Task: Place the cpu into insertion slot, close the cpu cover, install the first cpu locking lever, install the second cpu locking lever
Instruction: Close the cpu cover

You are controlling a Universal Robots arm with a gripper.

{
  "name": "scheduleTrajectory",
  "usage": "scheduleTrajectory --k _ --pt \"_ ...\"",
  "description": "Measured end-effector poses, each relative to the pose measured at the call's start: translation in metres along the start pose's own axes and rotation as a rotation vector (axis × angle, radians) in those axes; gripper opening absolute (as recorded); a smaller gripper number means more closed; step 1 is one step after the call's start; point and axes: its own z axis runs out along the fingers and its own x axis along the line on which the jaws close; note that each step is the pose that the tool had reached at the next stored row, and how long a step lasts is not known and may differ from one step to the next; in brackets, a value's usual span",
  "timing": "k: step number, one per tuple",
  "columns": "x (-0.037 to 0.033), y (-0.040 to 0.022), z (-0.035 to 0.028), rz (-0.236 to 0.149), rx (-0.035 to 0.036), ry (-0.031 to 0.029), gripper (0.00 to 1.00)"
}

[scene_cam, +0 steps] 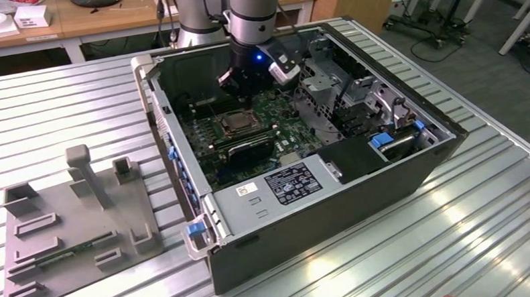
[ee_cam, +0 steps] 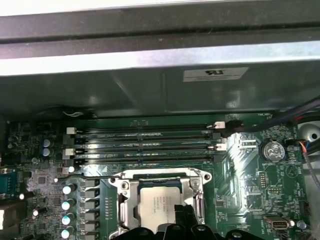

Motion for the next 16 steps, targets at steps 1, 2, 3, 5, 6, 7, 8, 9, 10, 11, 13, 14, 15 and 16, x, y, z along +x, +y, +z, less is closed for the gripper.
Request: scheduleTrajectory --k 1,2,3,5,6,7,8,9,10,11,13,14,15,16 --pt "0.0019 -0.0001 0.0002 -0.001 -0.0002 -0.0003 0.1" --pt "0.0039 -0.0003 0.0003 -0.001 -0.0003 -0.0011 0.1" --pt "0.0059 -0.0006 0.0003 -0.002 -0.0003 -0.0019 0.1" --pt "0.0089 -0.0012 0.0004 -0.003 -0.0003 -0.0029 0.1" --pt "0.0101 -0.0017 0.0005 -0.003 -0.0003 -0.0031 0.1" --pt "0.0112 -0.002 0.0007 -0.003 -0.0005 -0.0032 0.1" --pt "0.012 -0.0022 0.001 -0.003 -0.0005 -0.0031 0.1" --pt "0.0126 -0.0024 0.0014 -0.004 -0.0004 -0.0031 0.1" --pt "0.0131 -0.0027 0.0019 -0.004 -0.0001 -0.003 0.1" --pt "0.0135 -0.003 0.0027 -0.004 0.0001 -0.003 0.1" --pt "0.0141 -0.0033 0.004 -0.004 0.001 -0.0031 0.1" --pt "0.0145 -0.0034 0.0046 -0.004 0.0018 -0.0031 0.1" --pt "0.0148 -0.0035 0.0053 -0.004 0.0027 -0.0031 0.1" --pt "0.015 -0.0036 0.0059 -0.004 0.0033 -0.0031 0.1"
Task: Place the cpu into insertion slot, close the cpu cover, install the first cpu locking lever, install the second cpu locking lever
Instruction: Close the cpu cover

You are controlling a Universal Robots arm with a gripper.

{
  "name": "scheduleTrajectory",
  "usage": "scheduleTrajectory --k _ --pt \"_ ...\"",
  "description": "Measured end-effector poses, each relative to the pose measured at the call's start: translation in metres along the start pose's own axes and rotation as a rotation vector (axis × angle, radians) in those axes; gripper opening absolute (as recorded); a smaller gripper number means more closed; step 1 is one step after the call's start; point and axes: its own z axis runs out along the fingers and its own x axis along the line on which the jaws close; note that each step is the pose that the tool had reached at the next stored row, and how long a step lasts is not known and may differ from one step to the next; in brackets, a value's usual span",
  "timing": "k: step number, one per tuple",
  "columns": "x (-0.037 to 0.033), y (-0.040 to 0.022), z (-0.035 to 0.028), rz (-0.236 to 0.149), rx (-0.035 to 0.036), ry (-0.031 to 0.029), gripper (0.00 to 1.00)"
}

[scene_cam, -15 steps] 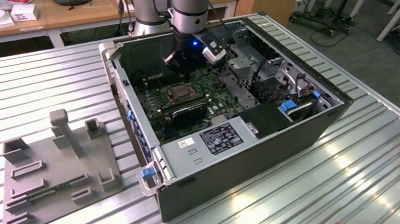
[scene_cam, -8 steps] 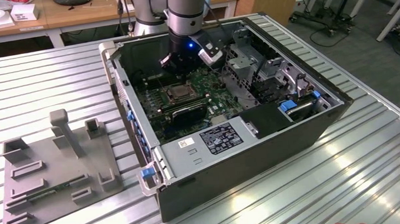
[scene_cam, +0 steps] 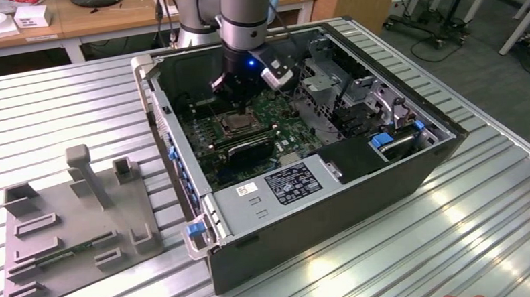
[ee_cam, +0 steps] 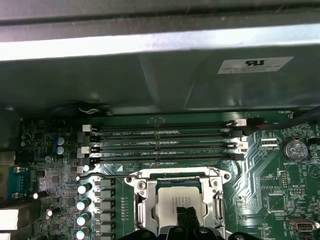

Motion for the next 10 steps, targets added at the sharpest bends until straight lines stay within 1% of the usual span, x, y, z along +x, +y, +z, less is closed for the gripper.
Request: scheduleTrajectory --k 3,10 --pt "0.0008 -0.0001 0.0006 0.0 0.0015 0.0 0.1" --pt "0.0012 -0.0001 0.0008 0.0 0.0013 -0.0008 0.1"
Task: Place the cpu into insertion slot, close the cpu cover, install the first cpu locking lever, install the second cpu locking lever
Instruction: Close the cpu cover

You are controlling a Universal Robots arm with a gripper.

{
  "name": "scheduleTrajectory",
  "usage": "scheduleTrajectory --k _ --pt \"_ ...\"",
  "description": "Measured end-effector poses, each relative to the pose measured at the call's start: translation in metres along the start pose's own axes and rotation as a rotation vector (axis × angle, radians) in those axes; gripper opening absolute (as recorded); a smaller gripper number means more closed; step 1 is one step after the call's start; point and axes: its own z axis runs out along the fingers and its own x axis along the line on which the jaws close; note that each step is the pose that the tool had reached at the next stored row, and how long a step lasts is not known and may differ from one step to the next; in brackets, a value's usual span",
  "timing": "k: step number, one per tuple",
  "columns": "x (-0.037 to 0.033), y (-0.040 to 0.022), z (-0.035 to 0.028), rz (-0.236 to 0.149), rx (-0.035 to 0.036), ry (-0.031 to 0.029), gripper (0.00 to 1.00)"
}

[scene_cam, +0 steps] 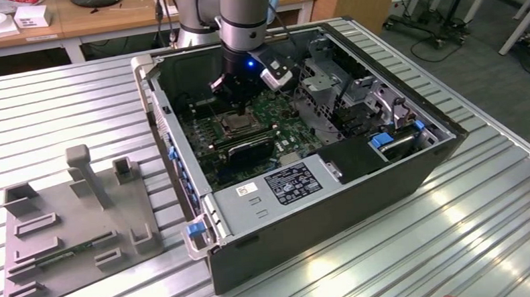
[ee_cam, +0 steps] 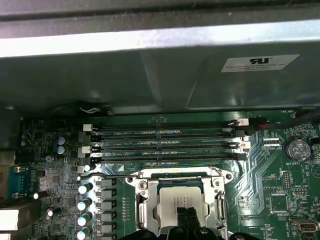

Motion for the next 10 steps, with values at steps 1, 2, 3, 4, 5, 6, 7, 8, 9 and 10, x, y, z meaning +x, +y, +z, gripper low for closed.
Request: scheduleTrajectory --k 1,2,3,4,5,6,7,8,9,10 --pt "0.001 -0.0001 0.0 0.0 -0.0001 -0.0004 0.1" --pt "0.0025 -0.0002 -0.0001 0.0 -0.0001 -0.001 0.1" --pt "0.0046 -0.0003 -0.0001 0.0 -0.0001 -0.002 0.1" --pt "0.0068 -0.0003 -0.0002 0.0 -0.0001 -0.0029 0.1" --pt "0.009 -0.0004 -0.0001 0.0 -0.0003 -0.0039 0.1" --pt "0.0108 -0.0005 0.0001 -0.001 -0.0004 -0.0044 0.1" --pt "0.0122 -0.0006 0.0004 -0.001 -0.0004 -0.0045 0.1" --pt "0.0135 -0.0007 0.0007 -0.001 -0.0002 -0.0045 0.1" --pt "0.0148 -0.0008 0.001 -0.001 0.0 -0.0044 0.1" --pt "0.0161 -0.0009 0.0013 0.0 -0.0001 -0.0045 0.1"
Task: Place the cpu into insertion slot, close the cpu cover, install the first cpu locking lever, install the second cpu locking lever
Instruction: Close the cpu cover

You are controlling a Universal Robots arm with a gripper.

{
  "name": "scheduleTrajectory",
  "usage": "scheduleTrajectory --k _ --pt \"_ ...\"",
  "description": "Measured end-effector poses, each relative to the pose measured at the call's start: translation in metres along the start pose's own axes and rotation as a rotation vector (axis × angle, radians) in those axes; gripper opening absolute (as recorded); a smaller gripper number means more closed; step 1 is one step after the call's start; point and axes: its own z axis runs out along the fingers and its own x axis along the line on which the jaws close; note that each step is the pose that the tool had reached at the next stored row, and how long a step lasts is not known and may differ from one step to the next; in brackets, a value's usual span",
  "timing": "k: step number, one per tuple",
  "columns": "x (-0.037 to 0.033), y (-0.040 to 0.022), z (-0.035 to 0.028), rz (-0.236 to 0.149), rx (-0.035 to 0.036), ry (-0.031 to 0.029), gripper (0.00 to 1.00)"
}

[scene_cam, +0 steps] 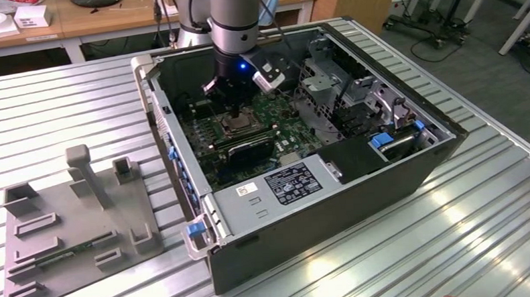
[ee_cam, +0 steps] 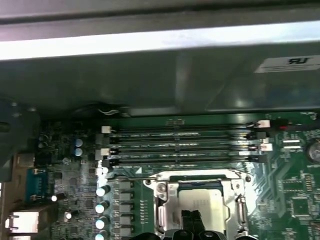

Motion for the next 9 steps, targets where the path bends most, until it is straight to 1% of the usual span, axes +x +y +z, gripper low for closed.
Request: scheduleTrajectory --k 3,7,9 --pt "0.0027 -0.0001 0.0003 0.001 0.0 -0.0001 0.1" --pt "0.0031 -0.0002 0.0003 0.001 0.0 -0.0004 0.1" --pt "0.007 -0.0004 0.0003 0.001 -0.0002 -0.0054 0.1"
